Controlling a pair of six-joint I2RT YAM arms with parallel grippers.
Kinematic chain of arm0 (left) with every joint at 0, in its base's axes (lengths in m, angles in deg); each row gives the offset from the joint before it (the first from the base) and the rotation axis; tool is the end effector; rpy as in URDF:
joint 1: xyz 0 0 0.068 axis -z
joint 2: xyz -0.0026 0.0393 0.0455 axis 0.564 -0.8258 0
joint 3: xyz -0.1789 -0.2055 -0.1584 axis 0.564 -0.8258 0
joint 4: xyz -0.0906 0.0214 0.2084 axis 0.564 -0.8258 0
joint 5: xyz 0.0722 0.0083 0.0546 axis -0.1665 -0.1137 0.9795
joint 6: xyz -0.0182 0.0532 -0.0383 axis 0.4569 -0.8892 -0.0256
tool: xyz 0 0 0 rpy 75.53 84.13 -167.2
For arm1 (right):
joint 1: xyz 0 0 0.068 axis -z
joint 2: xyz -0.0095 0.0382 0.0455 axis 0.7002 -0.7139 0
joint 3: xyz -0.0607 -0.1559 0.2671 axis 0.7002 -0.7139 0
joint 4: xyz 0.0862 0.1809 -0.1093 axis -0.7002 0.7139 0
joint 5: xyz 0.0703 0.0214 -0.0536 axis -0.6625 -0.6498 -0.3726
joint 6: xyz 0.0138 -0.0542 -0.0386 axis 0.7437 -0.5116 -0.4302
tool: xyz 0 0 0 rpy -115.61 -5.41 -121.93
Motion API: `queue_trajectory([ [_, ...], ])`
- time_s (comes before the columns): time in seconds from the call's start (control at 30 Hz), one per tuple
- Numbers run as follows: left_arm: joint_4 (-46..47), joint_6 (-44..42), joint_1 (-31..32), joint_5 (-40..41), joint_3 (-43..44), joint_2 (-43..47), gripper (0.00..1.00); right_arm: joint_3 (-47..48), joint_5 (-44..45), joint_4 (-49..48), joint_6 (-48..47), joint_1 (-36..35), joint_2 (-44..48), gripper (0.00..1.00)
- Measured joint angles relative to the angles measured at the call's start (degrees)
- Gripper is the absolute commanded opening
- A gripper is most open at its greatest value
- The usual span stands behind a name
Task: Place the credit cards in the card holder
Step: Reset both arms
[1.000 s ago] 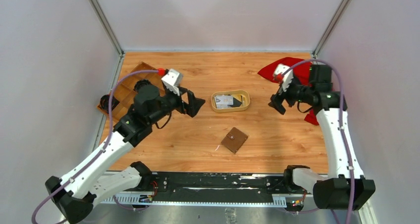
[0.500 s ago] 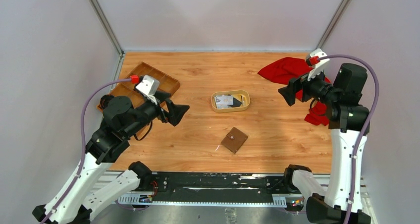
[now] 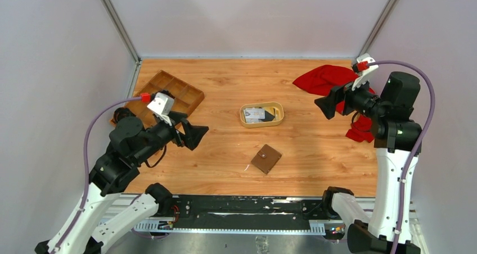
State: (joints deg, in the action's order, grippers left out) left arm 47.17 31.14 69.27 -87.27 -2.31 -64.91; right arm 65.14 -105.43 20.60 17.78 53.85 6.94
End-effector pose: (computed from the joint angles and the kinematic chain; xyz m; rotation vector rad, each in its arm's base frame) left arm 0.0465 -0.0377 0.4048 0.3819 1.7262 -0.6945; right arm 0.1120 0.0192 0.4731 -0.5557 1.7135 0.4237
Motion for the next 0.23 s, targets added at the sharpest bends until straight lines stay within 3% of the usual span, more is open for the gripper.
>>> queue_trajectory([
  [0.23, -1.18, 0.04, 0.0, 0.9, -0.13, 2.05, 1.0, 0.9, -2.29, -0.09, 0.17, 0.48, -0.61, 1.0],
])
